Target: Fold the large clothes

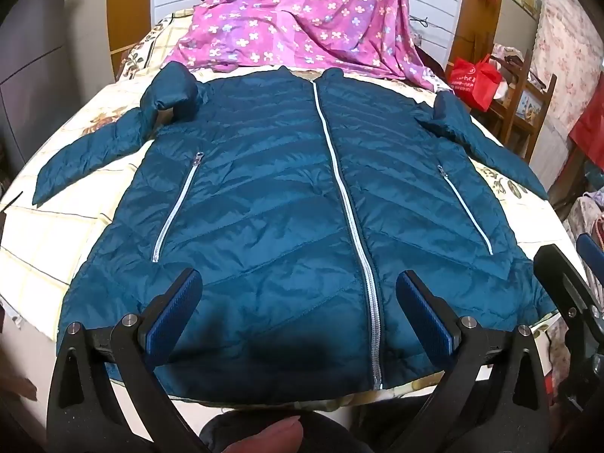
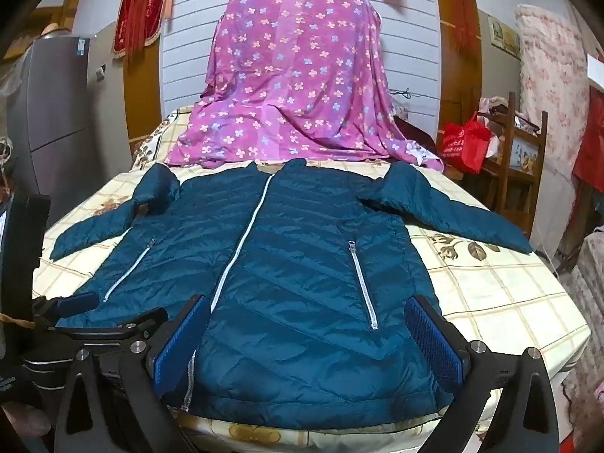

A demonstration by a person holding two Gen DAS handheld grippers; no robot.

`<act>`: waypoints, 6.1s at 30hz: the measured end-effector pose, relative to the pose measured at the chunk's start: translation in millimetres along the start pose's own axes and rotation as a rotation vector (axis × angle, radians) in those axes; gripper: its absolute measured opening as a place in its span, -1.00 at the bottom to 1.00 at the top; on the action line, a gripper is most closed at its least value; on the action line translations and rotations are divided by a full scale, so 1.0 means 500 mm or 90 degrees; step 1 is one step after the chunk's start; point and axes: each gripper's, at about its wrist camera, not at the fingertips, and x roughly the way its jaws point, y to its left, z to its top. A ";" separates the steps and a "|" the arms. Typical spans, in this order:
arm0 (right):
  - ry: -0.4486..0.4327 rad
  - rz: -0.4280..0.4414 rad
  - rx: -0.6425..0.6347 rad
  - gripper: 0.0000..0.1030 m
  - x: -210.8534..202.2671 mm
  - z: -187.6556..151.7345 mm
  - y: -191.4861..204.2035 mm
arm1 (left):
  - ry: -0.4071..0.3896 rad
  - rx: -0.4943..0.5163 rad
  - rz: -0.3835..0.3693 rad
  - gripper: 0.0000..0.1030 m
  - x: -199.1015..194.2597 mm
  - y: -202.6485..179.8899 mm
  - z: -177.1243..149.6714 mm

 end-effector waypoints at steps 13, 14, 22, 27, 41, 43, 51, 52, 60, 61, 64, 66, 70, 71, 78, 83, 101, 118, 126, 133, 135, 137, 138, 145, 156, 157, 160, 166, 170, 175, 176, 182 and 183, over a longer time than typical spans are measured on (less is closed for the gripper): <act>0.009 -0.012 0.002 0.99 0.010 -0.001 0.000 | 0.013 -0.016 0.004 0.99 0.020 0.019 0.000; 0.009 -0.013 0.002 0.99 0.008 -0.001 0.000 | 0.014 -0.020 0.000 0.99 0.019 0.022 0.000; 0.012 -0.013 -0.005 0.99 0.009 0.000 -0.001 | -0.020 -0.015 0.000 0.99 0.020 0.024 -0.002; 0.016 -0.014 -0.006 0.99 0.011 0.001 0.002 | 0.004 -0.014 0.004 0.99 0.023 0.025 -0.003; 0.021 -0.020 -0.002 0.99 0.015 0.002 0.005 | 0.005 -0.017 0.001 0.99 0.022 0.026 -0.003; 0.021 -0.021 -0.003 0.99 0.015 0.002 0.005 | 0.003 -0.017 0.001 0.99 0.022 0.026 -0.003; 0.022 -0.022 0.001 0.99 0.016 0.005 0.001 | 0.002 -0.016 0.002 0.99 0.021 0.027 -0.005; 0.022 -0.022 0.000 0.99 0.016 0.005 0.001 | 0.002 -0.016 0.002 0.99 0.022 0.027 -0.004; 0.022 -0.023 -0.001 0.99 0.016 0.005 0.000 | -0.001 -0.019 -0.002 0.99 0.023 0.027 -0.005; 0.022 -0.023 -0.001 0.99 0.016 0.006 0.000 | -0.001 -0.020 -0.002 0.99 0.023 0.027 -0.005; 0.022 -0.022 0.001 1.00 0.017 0.006 0.000 | -0.004 -0.024 -0.007 0.99 0.023 0.028 -0.005; 0.023 -0.022 0.001 0.99 0.017 0.005 0.001 | -0.002 -0.023 -0.005 0.99 0.023 0.028 -0.005; 0.022 -0.023 -0.001 1.00 0.017 0.006 0.001 | 0.010 -0.018 0.003 0.99 0.023 0.029 -0.006; 0.021 -0.023 -0.001 1.00 0.017 0.005 0.000 | 0.011 -0.018 0.004 0.99 0.023 0.029 -0.006; 0.022 -0.023 -0.001 1.00 0.016 0.005 0.001 | 0.015 -0.025 -0.003 0.99 0.024 0.030 -0.006; 0.022 -0.022 0.000 1.00 0.016 0.005 0.000 | 0.017 -0.032 -0.010 0.99 0.025 0.030 -0.007; 0.022 -0.022 0.001 1.00 0.016 0.006 0.000 | 0.044 -0.038 -0.011 0.99 0.028 0.030 -0.012; 0.025 -0.020 0.002 1.00 0.018 0.006 0.000 | 0.032 -0.069 -0.051 0.99 0.025 0.031 -0.012; 0.064 0.026 0.089 1.00 0.046 0.025 -0.043 | 0.061 -0.048 -0.026 0.99 0.029 0.036 -0.006; 0.107 0.082 0.184 0.99 0.092 0.100 -0.074 | 0.048 -0.052 -0.028 0.99 0.030 0.046 -0.006; 0.101 0.089 0.183 0.99 0.108 0.117 -0.071 | 0.039 -0.056 -0.033 0.99 0.030 0.050 -0.006; 0.099 0.084 0.177 0.99 0.137 0.130 -0.066 | 0.032 -0.063 -0.041 0.99 0.032 0.054 -0.005; 0.102 0.080 0.177 0.99 0.151 0.132 -0.066 | 0.031 -0.066 -0.043 0.99 0.032 0.056 -0.005; 0.162 0.055 0.185 0.99 0.293 0.140 -0.083 | 0.036 -0.064 -0.042 0.99 0.034 0.060 -0.003; 0.119 0.027 0.197 0.99 0.329 0.114 -0.122 | 0.061 -0.033 -0.004 0.99 0.041 0.044 0.002; 0.107 0.031 0.190 0.99 0.323 0.119 -0.118 | 0.059 -0.030 -0.002 0.99 0.042 0.044 0.002; 0.112 0.044 0.184 0.99 0.316 0.124 -0.107 | 0.054 -0.025 0.004 0.99 0.044 0.041 0.002; 0.129 0.045 0.225 0.99 0.321 0.111 -0.105 | 0.054 -0.023 0.010 0.99 0.047 0.040 0.003; 0.151 0.017 0.307 0.99 0.321 0.091 -0.127 | 0.056 -0.025 0.008 0.99 0.047 0.043 0.002; 0.138 -0.025 0.273 0.99 0.306 0.099 -0.132 | 0.055 -0.027 0.007 0.99 0.048 0.044 0.002; 0.141 -0.018 0.275 0.99 0.306 0.098 -0.133 | 0.056 -0.027 0.006 0.99 0.047 0.044 0.001; 0.182 0.028 0.262 0.99 0.319 0.096 -0.119 | 0.062 -0.030 0.001 0.99 0.046 0.051 0.001; 0.188 0.030 0.260 0.99 0.321 0.094 -0.113 | 0.062 -0.031 0.000 0.99 0.046 0.052 0.001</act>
